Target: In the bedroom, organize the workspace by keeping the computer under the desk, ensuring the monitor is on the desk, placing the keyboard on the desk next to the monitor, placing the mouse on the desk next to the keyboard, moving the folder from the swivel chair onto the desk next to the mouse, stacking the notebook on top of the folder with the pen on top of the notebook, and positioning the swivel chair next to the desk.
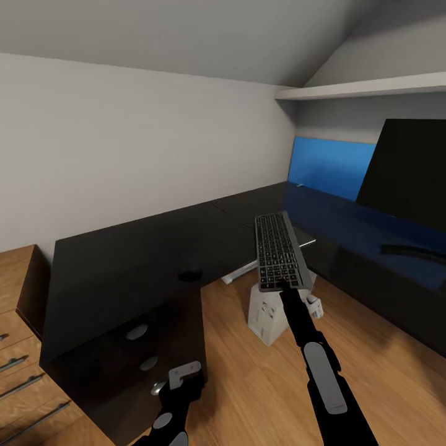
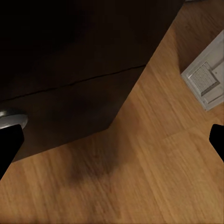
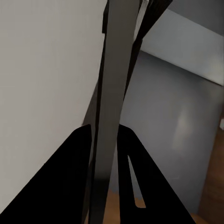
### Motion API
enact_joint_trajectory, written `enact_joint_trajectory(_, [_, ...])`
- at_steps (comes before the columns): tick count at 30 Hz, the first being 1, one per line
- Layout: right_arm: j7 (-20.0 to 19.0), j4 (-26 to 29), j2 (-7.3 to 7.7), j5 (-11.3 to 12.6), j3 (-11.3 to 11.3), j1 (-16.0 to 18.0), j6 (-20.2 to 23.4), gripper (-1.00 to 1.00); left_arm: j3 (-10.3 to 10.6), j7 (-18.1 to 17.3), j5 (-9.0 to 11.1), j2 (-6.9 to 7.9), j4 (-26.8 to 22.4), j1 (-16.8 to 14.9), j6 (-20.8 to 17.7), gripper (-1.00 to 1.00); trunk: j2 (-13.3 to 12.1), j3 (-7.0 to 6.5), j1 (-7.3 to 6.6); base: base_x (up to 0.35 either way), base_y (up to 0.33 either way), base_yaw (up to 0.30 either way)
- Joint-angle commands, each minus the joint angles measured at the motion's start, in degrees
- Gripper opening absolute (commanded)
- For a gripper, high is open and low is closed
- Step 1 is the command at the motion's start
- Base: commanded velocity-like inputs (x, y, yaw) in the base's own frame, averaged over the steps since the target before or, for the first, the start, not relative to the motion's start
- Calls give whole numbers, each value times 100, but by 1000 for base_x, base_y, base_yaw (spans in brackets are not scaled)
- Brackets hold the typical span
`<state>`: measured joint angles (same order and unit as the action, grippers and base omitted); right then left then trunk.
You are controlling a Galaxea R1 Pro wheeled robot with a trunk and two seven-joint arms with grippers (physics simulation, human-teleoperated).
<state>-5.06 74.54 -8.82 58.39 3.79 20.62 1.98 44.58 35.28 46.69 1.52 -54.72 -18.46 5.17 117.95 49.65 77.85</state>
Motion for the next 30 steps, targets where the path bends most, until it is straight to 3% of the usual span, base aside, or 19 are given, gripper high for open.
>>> enact_joint_trajectory(1, [-41,-1,-6,68,15,3,21,-100,34,32,59,7,-4,-9,54,100,2,5,-1,0,0,0])
enact_joint_trajectory(7, [21,-1,-6,63,17,3,23,-100,39,32,59,5,-4,-9,54,100,2,5,-1,0,0,0])
enact_joint_trajectory(11, [145,-4,-7,69,-7,2,25,-100,59,32,66,-116,7,-9,54,100,2,5,-1,0,0,0])
enact_joint_trajectory(20, [247,-14,-8,65,-12,3,27,-100,60,32,69,-143,38,-9,54,100,2,5,-1,0,0,0])
enact_joint_trajectory(30, [222,33,-9,84,1,2,27,-100,60,38,74,-143,48,-9,54,100,-399,-175,-221,0,0,0])
